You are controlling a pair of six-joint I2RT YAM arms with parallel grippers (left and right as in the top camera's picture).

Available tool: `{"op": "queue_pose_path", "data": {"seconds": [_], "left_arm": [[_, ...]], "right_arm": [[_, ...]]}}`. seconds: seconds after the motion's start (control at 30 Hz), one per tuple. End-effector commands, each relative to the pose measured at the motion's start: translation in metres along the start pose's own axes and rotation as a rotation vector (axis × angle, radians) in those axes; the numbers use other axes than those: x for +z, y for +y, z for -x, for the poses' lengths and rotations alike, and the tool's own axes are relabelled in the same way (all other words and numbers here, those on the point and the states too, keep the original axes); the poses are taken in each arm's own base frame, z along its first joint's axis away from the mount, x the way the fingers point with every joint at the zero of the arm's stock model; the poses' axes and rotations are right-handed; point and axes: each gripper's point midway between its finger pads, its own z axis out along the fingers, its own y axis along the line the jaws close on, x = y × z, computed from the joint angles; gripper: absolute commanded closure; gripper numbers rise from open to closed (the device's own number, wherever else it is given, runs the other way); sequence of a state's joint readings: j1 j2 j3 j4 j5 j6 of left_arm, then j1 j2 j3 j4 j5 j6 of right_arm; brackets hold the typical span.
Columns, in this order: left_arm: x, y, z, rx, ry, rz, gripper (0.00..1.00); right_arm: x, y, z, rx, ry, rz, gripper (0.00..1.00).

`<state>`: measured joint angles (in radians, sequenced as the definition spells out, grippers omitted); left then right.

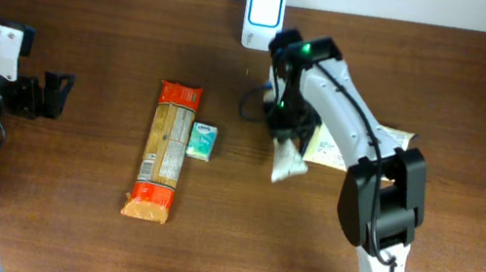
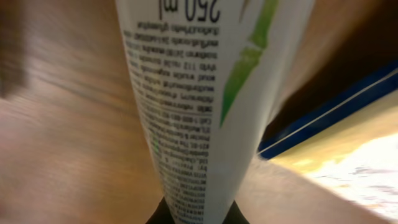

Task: Scan the item barcode
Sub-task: 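Carry the white tube right and place it beside the wet-wipe pack, then reach the right gripper to the green Kleenex pack and grasp it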

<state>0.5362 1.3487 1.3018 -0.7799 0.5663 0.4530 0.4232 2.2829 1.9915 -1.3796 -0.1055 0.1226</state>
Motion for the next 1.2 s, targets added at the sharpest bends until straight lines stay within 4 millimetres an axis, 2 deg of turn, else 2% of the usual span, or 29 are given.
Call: {"op": "queue_pose_path", "data": {"seconds": [0.0,0.07,0.13,0.27,0.37,0.57,0.8,0.9,0.93,0.97,1.03,1.07,1.1,1.13,1.17], "left_arm": [[-0.002,-0.001,0.004,0.020,-0.014,-0.006,0.01],[-0.002,-0.001,0.004,0.020,-0.014,-0.006,0.01],[-0.002,-0.001,0.004,0.020,-0.015,-0.005,0.01],[-0.002,-0.001,0.004,0.020,-0.014,-0.006,0.01],[-0.002,-0.001,0.004,0.020,-0.015,-0.005,0.01],[-0.002,-0.001,0.004,0.020,-0.014,-0.006,0.01],[-0.002,-0.001,0.004,0.020,-0.015,-0.005,0.01],[-0.002,-0.001,0.004,0.020,-0.014,-0.006,0.01],[-0.002,-0.001,0.004,0.020,-0.015,-0.005,0.01],[-0.002,-0.001,0.004,0.020,-0.014,-0.006,0.01],[-0.002,-0.001,0.004,0.020,-0.014,-0.006,0.01],[-0.002,-0.001,0.004,0.020,-0.015,-0.005,0.01],[-0.002,-0.001,0.004,0.020,-0.014,-0.006,0.01],[-0.002,-0.001,0.004,0.020,-0.014,-0.006,0.01],[-0.002,-0.001,0.004,0.020,-0.014,-0.006,0.01]], "right_arm": [[0.007,-0.002,-0.009,0.204,0.026,0.054,0.96],[0.016,-0.009,-0.011,0.248,0.035,0.047,0.96],[0.027,-0.033,-0.013,0.298,0.029,-0.031,0.96],[0.041,-0.072,-0.024,0.363,0.064,-0.054,0.96],[0.039,-0.097,-0.026,0.234,0.071,-0.038,0.96],[0.035,-0.143,-0.032,0.200,0.066,-0.022,0.96],[0.032,-0.198,-0.046,0.326,0.053,-0.001,0.95],[0.029,-0.197,-0.047,0.300,0.060,0.016,0.69],[0.025,-0.196,-0.047,0.300,0.062,0.017,0.54],[0.016,-0.196,-0.046,0.300,0.059,0.016,0.44],[-0.004,-0.197,-0.043,0.301,0.045,0.013,0.41],[-0.019,-0.197,-0.040,0.300,0.030,0.010,0.39],[-0.043,-0.197,-0.035,0.298,0.000,0.004,0.38],[-0.062,-0.197,-0.032,0.297,-0.028,-0.002,0.34],[-0.081,-0.197,-0.030,0.296,-0.060,-0.008,0.24]]}}
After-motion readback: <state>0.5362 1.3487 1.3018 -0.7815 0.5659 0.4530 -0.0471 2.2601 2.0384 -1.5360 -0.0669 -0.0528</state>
